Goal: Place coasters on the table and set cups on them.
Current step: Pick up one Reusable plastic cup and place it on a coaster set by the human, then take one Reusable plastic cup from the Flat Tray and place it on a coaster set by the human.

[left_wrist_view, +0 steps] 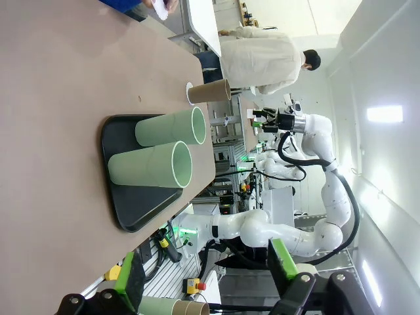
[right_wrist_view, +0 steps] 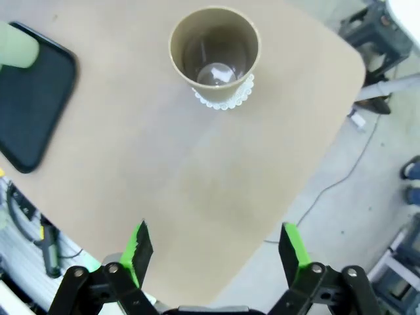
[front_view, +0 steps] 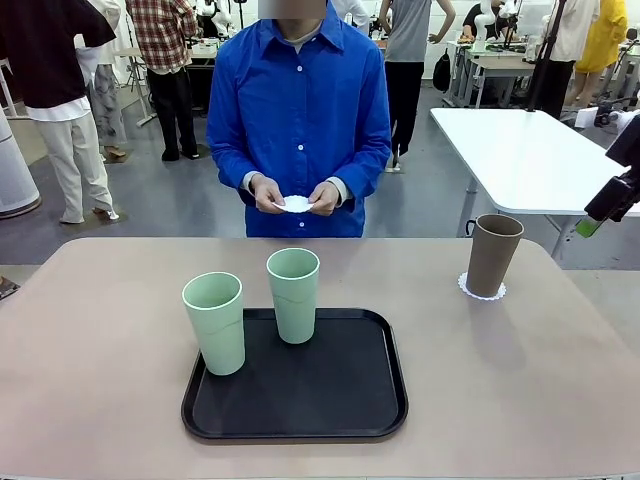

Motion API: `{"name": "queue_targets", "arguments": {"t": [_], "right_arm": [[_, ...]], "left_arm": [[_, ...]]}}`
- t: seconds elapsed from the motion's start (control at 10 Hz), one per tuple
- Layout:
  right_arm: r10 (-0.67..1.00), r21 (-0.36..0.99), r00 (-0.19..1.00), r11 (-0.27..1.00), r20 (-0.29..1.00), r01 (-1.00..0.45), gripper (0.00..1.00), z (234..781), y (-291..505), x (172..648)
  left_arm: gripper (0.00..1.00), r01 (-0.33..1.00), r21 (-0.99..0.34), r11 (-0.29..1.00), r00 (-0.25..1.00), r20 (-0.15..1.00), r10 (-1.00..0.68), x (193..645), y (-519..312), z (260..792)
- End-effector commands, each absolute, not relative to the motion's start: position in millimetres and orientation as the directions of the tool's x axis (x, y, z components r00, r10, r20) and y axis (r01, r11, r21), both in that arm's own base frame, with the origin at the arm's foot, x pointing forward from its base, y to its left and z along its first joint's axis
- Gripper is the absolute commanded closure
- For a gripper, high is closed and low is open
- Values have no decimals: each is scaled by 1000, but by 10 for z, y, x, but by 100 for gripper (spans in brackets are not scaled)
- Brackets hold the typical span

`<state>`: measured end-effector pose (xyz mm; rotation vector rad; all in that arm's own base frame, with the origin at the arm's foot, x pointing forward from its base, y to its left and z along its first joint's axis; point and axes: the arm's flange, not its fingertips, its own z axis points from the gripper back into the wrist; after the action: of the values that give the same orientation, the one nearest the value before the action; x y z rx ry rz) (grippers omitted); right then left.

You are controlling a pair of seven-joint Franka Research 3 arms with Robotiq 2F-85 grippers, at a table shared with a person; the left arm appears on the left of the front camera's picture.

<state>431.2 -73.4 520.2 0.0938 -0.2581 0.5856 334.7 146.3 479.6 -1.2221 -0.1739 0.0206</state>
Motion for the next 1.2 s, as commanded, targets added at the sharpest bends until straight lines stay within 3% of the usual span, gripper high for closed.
{"name": "queue_targets", "arguments": {"t": [0.0,1.1], "right_arm": [[546,16,794,821,266,-570,0,5160,-799,4298],[546,16,794,821,266,-570,0,5160,-799,4298]], "left_arm": [[0,90,-939,332,985,133,109,3342,1474,4813],[0,90,-939,332,985,133,109,3342,1474,4813]]}}
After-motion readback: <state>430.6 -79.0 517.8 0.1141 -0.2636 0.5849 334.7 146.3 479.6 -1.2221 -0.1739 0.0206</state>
